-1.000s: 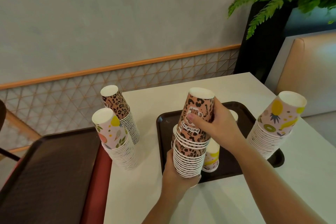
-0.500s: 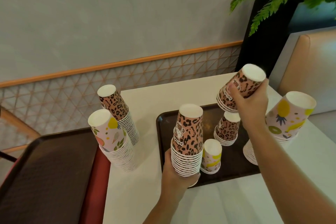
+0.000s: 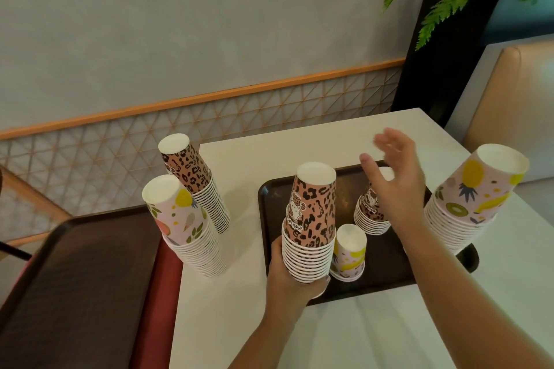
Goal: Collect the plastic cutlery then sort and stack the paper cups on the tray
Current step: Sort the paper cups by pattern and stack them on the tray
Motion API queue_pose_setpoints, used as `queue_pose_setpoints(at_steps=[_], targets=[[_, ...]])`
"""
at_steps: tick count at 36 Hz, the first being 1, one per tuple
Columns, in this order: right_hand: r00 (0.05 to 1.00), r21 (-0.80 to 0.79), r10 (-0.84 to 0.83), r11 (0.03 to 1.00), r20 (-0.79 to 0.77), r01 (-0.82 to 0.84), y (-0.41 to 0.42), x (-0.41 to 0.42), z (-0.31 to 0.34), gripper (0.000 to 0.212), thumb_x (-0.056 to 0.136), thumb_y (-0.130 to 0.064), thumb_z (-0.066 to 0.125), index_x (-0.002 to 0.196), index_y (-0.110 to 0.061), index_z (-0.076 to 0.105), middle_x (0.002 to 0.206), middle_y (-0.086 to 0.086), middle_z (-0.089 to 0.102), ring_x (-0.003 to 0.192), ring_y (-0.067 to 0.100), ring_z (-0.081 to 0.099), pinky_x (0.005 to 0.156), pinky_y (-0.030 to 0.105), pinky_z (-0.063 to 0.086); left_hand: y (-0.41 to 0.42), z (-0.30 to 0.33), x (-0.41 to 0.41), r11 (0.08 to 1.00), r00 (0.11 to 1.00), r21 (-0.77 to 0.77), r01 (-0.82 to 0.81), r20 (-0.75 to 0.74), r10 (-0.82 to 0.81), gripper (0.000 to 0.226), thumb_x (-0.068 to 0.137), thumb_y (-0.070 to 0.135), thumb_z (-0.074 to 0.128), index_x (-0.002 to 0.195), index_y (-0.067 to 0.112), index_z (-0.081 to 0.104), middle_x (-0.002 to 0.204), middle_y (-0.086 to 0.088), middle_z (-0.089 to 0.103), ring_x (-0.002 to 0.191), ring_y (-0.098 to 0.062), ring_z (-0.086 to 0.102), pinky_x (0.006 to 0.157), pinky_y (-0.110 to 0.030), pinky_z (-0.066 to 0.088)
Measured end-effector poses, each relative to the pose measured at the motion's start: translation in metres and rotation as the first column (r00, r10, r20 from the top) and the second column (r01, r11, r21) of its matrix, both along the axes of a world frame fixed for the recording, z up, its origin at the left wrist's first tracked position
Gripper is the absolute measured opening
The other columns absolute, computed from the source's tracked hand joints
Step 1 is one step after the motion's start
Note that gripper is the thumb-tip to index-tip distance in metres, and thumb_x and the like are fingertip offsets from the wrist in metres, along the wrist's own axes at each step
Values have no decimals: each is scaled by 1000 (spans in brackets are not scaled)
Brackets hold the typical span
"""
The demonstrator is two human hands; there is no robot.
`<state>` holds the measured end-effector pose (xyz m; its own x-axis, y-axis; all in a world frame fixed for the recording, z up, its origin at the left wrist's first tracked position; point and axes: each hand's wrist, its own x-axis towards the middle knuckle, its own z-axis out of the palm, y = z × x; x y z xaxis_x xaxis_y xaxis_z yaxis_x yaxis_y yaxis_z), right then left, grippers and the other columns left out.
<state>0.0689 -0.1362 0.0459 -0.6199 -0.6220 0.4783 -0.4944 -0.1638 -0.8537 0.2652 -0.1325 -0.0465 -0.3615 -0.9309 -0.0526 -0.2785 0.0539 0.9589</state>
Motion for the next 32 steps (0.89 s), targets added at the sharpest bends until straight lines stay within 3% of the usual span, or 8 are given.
queue_pose_setpoints(at_steps=[4,8,12,17,22,25,28,32], targets=[[907,228,418,879,54,-418,12,22,21,76,72,-59,61,136,-30,33,129,-16,51,120,0,49,95,21,43,1,3,1,999,997,52,16,-73,-12,92,50,14,88,123,38,39,118,16,57,111,-8,56,81,-12,51],[834,372,545,760,81,-533,19,40,25,75,63,-56,66,129,-39,35,116,-29,52,107,-13,52,84,9,46,4,11,0,998,995,56,21,-94,-16,88,45,24,85,118,43,40,117,15,58,110,-8,56,85,-17,50],[851,389,519,770,78,-505,24,49,26,59,66,-47,70,116,-42,39,102,-31,56,92,-23,52,74,-2,42,6,16,1,999,995,48,21,-103,-16,89,39,39,81,117,46,38,118,17,57,111,-5,56,90,-23,51],[890,351,452,826,56,-441,26,49,30,53,72,-37,73,114,-37,41,100,-30,56,92,-19,54,74,1,44,9,17,3,999,994,42,17,-111,-12,92,41,37,84,122,43,40,122,13,59,114,-9,57,96,-39,50],[917,311,395,866,57,-392,28,48,36,48,75,-35,71,115,-32,44,101,-24,58,96,-9,56,74,6,48,12,18,3,998,995,61,15,-95,-9,95,40,39,83,125,40,40,121,13,59,113,-10,57,96,-39,50],[927,249,354,893,125,-374,28,48,40,53,69,-44,68,115,-27,48,103,-19,61,98,-2,59,80,17,51,12,16,1,999,998,41,25,-54,-22,98,45,32,87,129,34,37,124,12,56,116,-11,54,98,-35,49],[924,131,285,936,255,-325,28,39,43,64,63,-51,65,116,-16,54,108,-5,66,100,10,64,88,37,54,11,14,1,999,999,39,32,-32,-30,95,54,13,88,130,34,34,126,12,53,117,-11,52,94,-22,46],[951,7,110,993,290,-117,23,17,48,76,64,-56,71,123,-12,51,116,0,64,107,14,62,92,43,51,9,9,2,999,1000,42,22,-22,-21,94,55,11,87,128,36,33,121,15,54,114,-12,53,89,-18,48]])
